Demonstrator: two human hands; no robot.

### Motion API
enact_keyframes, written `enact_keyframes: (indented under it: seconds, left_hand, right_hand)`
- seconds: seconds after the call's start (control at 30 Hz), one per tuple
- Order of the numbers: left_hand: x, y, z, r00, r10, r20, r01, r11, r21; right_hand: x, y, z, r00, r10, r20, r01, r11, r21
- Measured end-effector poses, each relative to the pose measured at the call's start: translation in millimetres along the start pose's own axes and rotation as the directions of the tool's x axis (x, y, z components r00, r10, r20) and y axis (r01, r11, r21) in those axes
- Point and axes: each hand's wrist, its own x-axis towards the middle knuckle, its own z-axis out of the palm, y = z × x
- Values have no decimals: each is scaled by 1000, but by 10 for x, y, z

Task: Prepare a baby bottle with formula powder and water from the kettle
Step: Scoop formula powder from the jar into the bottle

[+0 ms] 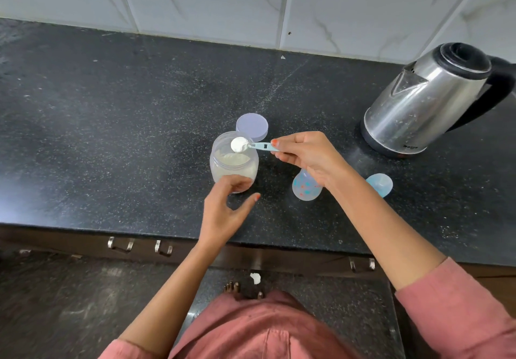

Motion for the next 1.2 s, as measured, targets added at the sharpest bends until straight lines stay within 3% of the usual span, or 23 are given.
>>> enact_keyframes:
  seconds: [0.17, 0.37, 0.8, 1.2]
  left_hand:
    - [75, 112, 360, 961, -94, 259, 122, 988, -94]
    - [189, 112, 742, 890, -185, 416, 230, 971, -60]
    - [329, 228, 993, 895, -213, 392, 256, 965, -62]
    - [188, 282, 768, 908, -221, 356, 255, 966, -51]
  right_hand:
    - [26, -173, -71, 996, 44, 84, -44, 999, -4]
    - [100, -275, -121, 988, 102, 117, -98, 994, -38]
    - [240, -292, -183, 984, 100, 149, -94, 994, -48]
    - [118, -310, -194, 985, 86, 151, -82, 996, -33]
